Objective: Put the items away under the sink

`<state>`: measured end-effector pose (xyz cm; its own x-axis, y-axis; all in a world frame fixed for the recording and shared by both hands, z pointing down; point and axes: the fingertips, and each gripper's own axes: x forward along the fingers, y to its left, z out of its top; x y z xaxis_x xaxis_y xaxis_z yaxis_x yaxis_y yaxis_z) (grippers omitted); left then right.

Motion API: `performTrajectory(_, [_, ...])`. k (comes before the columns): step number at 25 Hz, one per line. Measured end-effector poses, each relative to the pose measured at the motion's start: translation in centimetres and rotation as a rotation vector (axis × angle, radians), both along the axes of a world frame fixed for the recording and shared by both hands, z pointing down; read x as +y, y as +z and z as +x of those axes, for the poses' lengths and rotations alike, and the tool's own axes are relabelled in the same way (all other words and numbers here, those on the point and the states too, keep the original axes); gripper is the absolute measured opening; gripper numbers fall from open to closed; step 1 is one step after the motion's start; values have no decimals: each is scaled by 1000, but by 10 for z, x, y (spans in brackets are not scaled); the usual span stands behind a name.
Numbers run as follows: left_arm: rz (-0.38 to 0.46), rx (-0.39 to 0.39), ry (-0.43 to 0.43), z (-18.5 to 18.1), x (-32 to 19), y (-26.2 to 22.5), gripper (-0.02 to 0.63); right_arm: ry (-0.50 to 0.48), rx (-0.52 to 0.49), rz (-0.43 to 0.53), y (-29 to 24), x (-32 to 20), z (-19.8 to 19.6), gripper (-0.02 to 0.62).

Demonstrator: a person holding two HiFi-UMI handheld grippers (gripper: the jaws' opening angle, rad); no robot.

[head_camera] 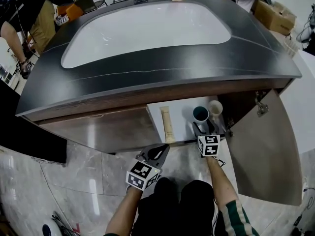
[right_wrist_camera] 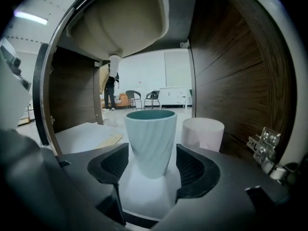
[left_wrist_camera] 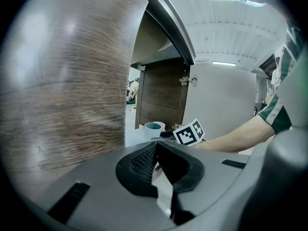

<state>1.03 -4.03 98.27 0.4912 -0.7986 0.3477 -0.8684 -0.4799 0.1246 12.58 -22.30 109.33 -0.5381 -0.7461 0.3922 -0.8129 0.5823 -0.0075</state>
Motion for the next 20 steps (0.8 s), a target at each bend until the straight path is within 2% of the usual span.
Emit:
performTrajectory(9, [26,5,11,5,-2,-6,11,-3,-100,44,-28,35,17,302])
performTrajectory(12, [35,13,22,11,0,-9,11,-16,-95,69,-49,54,21,301])
performTrajectory(13, [39,15,27,13,0,-11,11,-13,-87,81,-55,59,23,282])
performTrajectory(14, [43,16,31,16,0,-13,11,-11,-82,92,-59,63,26,76])
performTrajectory(15, [48,17,34,18,-1,-15,11,-17,-84,94,-62,66,28,43])
performTrajectory(20, [65,24,47,28,-3,-22,11,-79,-112,77,-71,83,26,41])
